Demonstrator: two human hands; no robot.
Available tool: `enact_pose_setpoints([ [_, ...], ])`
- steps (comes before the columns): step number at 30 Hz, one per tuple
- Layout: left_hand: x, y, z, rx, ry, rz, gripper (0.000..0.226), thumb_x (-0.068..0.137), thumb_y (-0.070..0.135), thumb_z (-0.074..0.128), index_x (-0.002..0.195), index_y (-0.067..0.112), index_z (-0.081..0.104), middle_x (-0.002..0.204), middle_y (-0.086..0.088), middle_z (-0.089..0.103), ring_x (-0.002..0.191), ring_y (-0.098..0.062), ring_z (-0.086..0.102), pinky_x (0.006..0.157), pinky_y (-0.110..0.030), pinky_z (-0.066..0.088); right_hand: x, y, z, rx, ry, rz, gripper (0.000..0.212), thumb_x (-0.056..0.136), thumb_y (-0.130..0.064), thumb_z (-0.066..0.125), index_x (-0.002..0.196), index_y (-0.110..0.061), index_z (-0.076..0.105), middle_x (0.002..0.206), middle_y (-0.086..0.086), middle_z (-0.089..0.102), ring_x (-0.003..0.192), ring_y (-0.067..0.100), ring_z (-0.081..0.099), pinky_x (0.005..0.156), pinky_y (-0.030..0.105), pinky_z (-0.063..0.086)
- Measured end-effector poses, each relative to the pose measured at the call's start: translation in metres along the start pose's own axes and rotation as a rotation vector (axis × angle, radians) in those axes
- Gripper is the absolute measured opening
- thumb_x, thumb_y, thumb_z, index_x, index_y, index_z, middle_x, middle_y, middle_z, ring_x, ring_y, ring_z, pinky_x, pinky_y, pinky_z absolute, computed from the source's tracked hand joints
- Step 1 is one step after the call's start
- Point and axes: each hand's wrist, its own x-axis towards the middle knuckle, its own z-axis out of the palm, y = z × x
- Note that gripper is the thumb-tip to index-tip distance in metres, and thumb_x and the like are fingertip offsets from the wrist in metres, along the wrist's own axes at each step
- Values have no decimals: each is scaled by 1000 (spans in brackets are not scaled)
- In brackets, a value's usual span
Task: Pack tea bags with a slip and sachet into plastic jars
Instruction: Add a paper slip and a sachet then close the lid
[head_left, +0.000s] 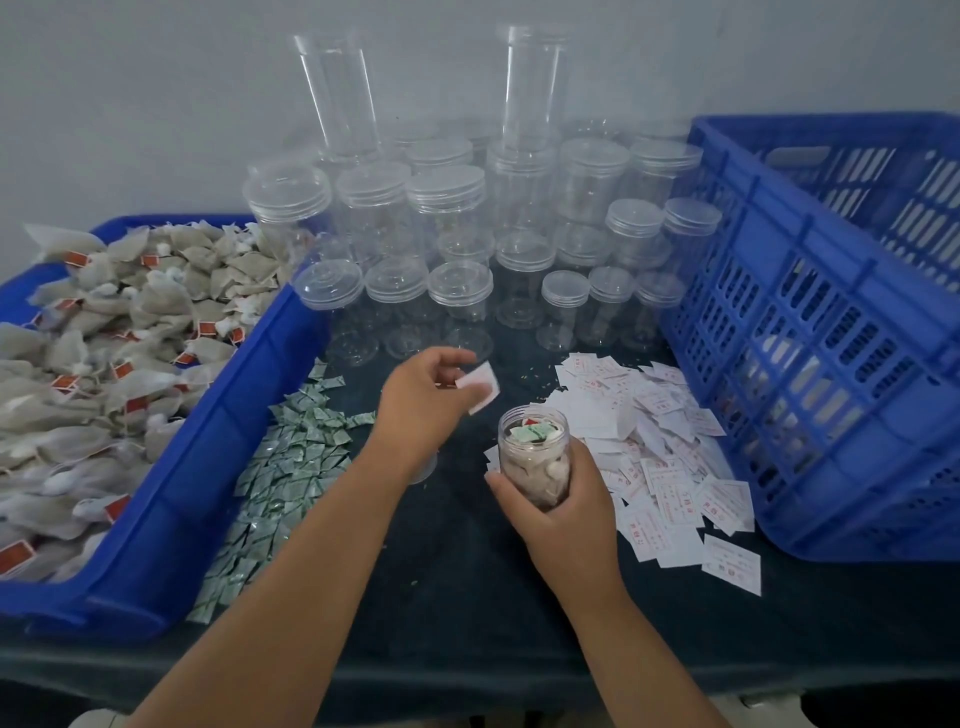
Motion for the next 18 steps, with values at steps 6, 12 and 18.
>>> enact_pose_setpoints([
  [6,-39,51,-36,-117,-558,14,16,80,22,88,91,30,80,95,1,80,87,-9,75,74,-15,54,-1,0,0,-21,-63,-25,56,71,-59,88,118,-40,65,113,-14,74,106,11,72,88,31,60],
  [12,-45,50,-27,504,-282,208,35,69,45,92,90,43,64,92,16,56,76,6,50,68,-20,38,-6,-3,0,-36,-119,-63,62,70,-56,89,124,-41,64,117,-16,72,111,12,71,92,34,60],
  [18,-64,46,-26,599,-111,490,22,77,53,82,94,47,69,100,24,54,99,-3,52,84,-25,46,-6,-4,0,-42,-126,-48,64,69,-57,89,124,-36,65,113,-16,71,107,11,71,88,35,60],
])
